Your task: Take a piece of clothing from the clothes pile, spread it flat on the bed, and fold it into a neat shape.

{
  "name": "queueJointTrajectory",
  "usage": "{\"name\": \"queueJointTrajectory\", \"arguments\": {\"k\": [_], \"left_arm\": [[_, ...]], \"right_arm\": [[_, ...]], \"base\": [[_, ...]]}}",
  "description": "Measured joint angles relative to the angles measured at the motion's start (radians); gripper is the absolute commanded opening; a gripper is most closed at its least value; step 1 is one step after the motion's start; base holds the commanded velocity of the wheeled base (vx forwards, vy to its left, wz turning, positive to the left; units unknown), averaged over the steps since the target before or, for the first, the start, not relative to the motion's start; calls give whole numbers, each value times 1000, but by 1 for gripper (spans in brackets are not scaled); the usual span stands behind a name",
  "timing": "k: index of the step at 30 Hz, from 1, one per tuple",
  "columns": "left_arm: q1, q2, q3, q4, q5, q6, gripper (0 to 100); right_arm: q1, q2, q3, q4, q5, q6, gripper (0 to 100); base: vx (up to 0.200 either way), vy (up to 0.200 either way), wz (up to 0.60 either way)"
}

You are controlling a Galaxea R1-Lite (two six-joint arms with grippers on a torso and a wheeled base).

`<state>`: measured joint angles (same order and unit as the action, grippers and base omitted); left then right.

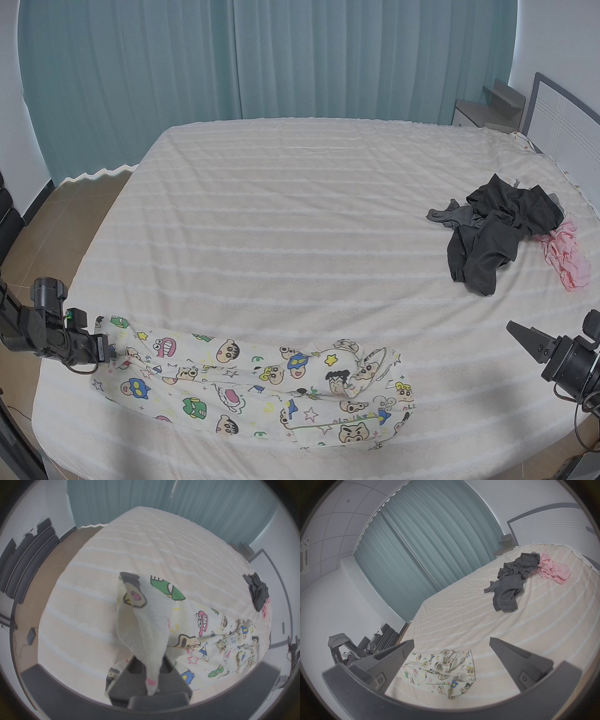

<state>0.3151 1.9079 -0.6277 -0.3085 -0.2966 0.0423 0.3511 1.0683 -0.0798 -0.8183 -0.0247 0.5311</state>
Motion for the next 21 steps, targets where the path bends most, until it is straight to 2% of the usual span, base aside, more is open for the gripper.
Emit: {"name": "queueJointTrajectory", "arguments": {"k": [15, 21], "left_arm": [[345, -16, -219, 191, -186, 26, 0], [414, -21, -297, 279, -211, 20, 0]], "right_arm": [[0, -1, -3, 0, 0, 0, 100], [0, -2, -3, 0, -1, 0, 100]], "base": [[0, 0, 0], [0, 0, 0]]}}
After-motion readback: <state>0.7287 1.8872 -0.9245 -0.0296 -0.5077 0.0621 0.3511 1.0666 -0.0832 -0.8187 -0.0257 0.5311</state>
